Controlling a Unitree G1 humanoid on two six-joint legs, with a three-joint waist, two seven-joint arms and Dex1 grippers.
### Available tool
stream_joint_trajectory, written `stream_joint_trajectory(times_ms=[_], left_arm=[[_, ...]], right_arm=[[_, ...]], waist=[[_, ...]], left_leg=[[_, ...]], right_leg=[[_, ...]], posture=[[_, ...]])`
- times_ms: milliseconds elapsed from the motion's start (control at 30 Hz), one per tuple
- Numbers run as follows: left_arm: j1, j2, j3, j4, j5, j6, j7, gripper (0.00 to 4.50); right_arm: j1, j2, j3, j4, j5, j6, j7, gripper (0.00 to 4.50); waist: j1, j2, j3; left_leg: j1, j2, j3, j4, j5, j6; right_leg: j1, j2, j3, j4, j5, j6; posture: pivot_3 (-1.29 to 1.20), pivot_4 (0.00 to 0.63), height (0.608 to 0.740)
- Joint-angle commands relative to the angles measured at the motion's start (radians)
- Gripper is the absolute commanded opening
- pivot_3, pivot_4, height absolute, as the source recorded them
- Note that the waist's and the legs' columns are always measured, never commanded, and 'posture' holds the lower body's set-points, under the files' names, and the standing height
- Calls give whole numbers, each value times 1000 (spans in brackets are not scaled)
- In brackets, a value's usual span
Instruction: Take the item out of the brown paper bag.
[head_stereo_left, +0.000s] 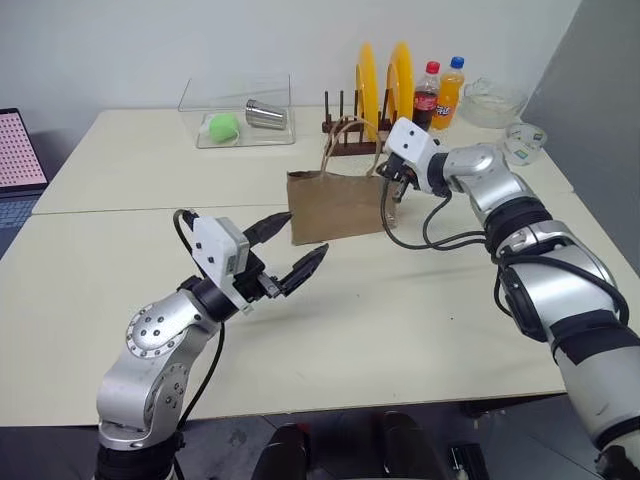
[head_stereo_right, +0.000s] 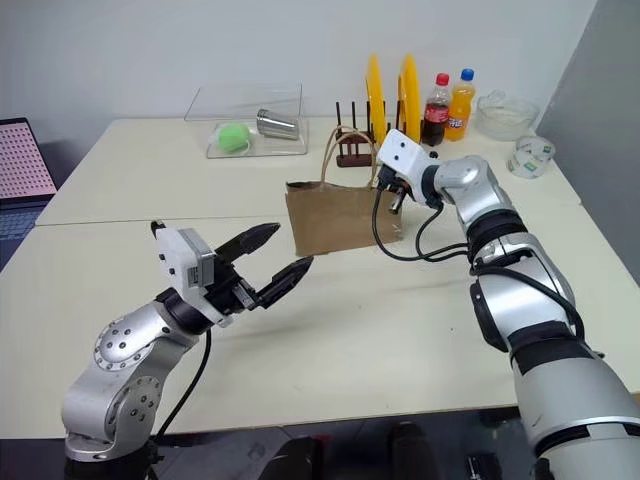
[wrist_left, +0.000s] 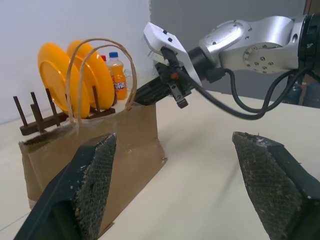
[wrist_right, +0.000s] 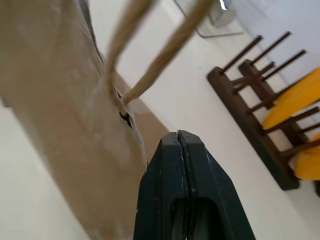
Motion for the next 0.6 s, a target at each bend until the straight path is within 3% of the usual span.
stream_joint_trajectory(times_ms=[33, 267, 600], left_arm=[[7, 27, 1, -3, -11, -43, -22, 3907], [18, 75, 7, 24, -7, -91, -59, 3907], [18, 106, 3, 45, -23, -111, -76, 3907]], right_arm=[[-13, -21, -18, -44, 1, 10, 137, 13], [83, -69, 18, -202, 2, 2, 411, 13], [217, -113, -2, -542, 45, 142, 542, 13]], waist=[[0, 0, 0], [0, 0, 0], [1, 1, 0]], left_leg=[[0, 0, 0, 0, 0, 0], [0, 0, 0, 0, -1, 2], [0, 0, 0, 0, -1, 2]], right_leg=[[0, 0, 0, 0, 0, 0], [0, 0, 0, -1, 0, 0], [0, 0, 0, -1, 0, 0]], posture=[[0, 150, 740], [0, 150, 740], [0, 150, 740]])
